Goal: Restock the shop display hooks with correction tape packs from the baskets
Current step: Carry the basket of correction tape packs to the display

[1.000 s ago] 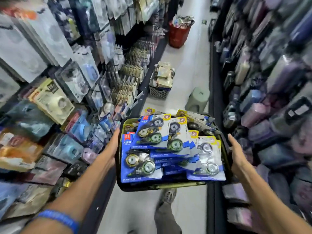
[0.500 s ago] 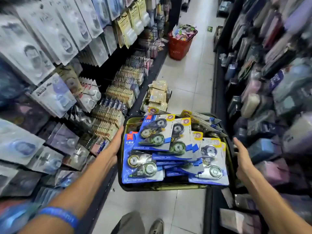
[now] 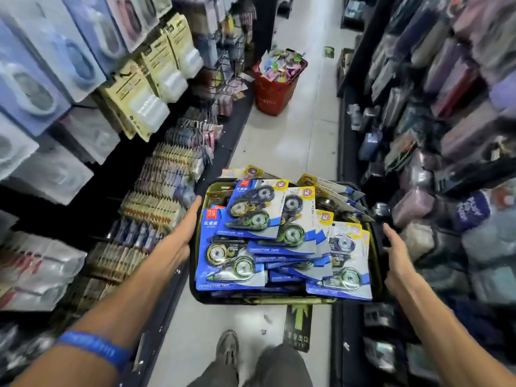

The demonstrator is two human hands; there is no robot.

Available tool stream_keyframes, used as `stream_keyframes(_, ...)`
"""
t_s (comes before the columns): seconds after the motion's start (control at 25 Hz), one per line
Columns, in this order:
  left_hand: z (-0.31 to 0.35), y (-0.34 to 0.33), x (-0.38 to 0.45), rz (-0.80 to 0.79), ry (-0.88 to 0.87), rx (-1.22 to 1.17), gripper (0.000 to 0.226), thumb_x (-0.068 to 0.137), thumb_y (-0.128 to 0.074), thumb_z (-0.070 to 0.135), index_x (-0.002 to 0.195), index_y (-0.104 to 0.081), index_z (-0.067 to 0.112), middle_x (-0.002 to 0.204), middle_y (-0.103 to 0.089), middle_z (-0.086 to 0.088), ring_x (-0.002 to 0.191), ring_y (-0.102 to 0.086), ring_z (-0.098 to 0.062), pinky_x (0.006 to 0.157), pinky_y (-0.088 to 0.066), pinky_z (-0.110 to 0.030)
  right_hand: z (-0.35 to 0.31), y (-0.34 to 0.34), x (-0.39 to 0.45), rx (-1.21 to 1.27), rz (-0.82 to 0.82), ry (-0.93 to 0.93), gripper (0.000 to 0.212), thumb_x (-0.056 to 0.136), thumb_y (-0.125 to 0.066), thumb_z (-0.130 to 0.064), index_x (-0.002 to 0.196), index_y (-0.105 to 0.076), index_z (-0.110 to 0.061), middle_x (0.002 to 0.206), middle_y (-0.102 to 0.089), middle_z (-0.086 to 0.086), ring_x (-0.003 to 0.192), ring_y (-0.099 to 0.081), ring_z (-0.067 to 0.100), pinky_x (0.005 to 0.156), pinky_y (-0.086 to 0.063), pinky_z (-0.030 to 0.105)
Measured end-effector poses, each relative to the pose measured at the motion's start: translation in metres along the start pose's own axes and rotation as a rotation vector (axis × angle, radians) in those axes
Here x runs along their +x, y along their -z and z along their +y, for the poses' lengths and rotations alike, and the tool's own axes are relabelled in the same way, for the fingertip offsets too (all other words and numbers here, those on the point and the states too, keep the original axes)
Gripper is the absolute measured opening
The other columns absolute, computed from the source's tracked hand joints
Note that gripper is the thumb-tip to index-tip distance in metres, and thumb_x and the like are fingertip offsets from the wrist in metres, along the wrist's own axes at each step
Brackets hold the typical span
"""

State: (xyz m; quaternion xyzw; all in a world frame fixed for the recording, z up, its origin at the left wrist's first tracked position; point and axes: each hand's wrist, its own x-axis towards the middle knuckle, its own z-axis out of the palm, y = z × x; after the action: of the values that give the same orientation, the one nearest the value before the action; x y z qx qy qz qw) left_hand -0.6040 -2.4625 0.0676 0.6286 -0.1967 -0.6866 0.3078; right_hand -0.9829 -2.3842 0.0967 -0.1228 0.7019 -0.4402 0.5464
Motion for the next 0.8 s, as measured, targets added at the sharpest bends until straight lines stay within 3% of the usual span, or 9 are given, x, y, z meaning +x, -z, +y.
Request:
stream_keyframes(0.2, 0.093, -0.066, 0.091, 0.025, 0.015, -0.024, 0.068, 0.098, -0.039, 0.068, 0.092, -0.073, 0.010, 0.079, -0.078, -0.014, 0.057, -0.073, -0.023, 0.051, -0.058, -0.028, -0.101, -0.028, 0.111, 0.008, -0.009, 0.011, 0.049, 0.101, -0.040, -0.051, 0.091, -0.067, -0.011, 0.072, -0.075, 0.010, 0.052, -0.070, 0.021, 0.047, -0.054, 0.028)
stream_keyframes(0.28, 0.121, -0.087, 0.125, 0.019, 0.006, -0.043, 0.070, 0.099, -0.038, 0.068, 0.093, -0.075, 0.008, 0.081, -0.078, -0.015, 0.062, -0.074, -0.025, 0.063, -0.060, -0.030, -0.136, -0.040, 0.155, -0.013, -0.028, 0.009, 0.049, 0.101, -0.039, -0.051, 0.092, -0.067, -0.012, 0.066, -0.074, 0.007, 0.053, -0.070, 0.022, 0.055, -0.054, 0.031)
stream_keyframes(0.36, 0.147, -0.103, 0.159, 0.016, 0.016, -0.057, 0.079, 0.094, -0.042, 0.073, 0.116, -0.073, 0.004, 0.107, -0.076, -0.022, 0.090, -0.075, -0.033, 0.090, -0.057, -0.043, -0.170, -0.054, 0.198, -0.034, -0.006, 0.010, 0.047, 0.101, -0.039, -0.050, 0.090, -0.067, -0.014, 0.063, -0.073, 0.006, 0.051, -0.069, 0.020, 0.055, -0.053, 0.028)
stream_keyframes(0.44, 0.171, -0.114, 0.189, 0.034, 0.017, -0.095, 0.084, 0.092, -0.044, 0.076, 0.130, -0.067, 0.005, 0.123, -0.070, -0.025, 0.114, -0.066, -0.043, 0.105, -0.048, -0.053, -0.206, -0.072, 0.233, -0.056, 0.002, 0.035, 0.045, 0.101, -0.041, -0.049, 0.087, -0.066, -0.016, 0.061, -0.071, 0.006, 0.047, -0.067, 0.020, 0.043, -0.052, 0.023)
stream_keyframes(0.6, 0.220, -0.122, 0.249, 0.054, -0.007, -0.120, 0.078, 0.094, -0.042, 0.074, 0.121, -0.073, 0.008, 0.113, -0.075, -0.020, 0.107, -0.071, -0.038, 0.103, -0.051, -0.049, -0.266, -0.114, 0.290, -0.094, 0.014, 0.046, 0.050, 0.101, -0.042, -0.049, 0.076, -0.069, -0.015, 0.057, -0.070, 0.005, 0.044, -0.066, 0.019, 0.050, -0.050, 0.028)
stream_keyframes(0.72, 0.259, -0.126, 0.288, 0.024, -0.018, -0.121, 0.070, 0.099, -0.037, 0.069, 0.106, -0.075, 0.011, 0.095, -0.079, -0.013, 0.075, -0.076, -0.024, 0.078, -0.057, -0.034, -0.300, -0.145, 0.330, -0.131, 0.045, 0.063, 0.045, 0.100, -0.042, -0.051, 0.081, -0.067, -0.018, 0.062, -0.071, 0.005, 0.045, -0.066, 0.017, 0.059, -0.047, 0.031)
stream_keyframes(0.8, 0.278, -0.129, 0.309, 0.029, -0.031, -0.126, 0.067, 0.099, -0.038, 0.069, 0.107, -0.075, 0.013, 0.099, -0.078, -0.013, 0.071, -0.076, -0.021, 0.072, -0.058, -0.031, -0.323, -0.161, 0.354, -0.151, 0.056, 0.079, 0.045, 0.100, -0.042, -0.052, 0.082, -0.064, -0.017, 0.061, -0.070, 0.006, 0.043, -0.065, 0.018, 0.054, -0.047, 0.029)
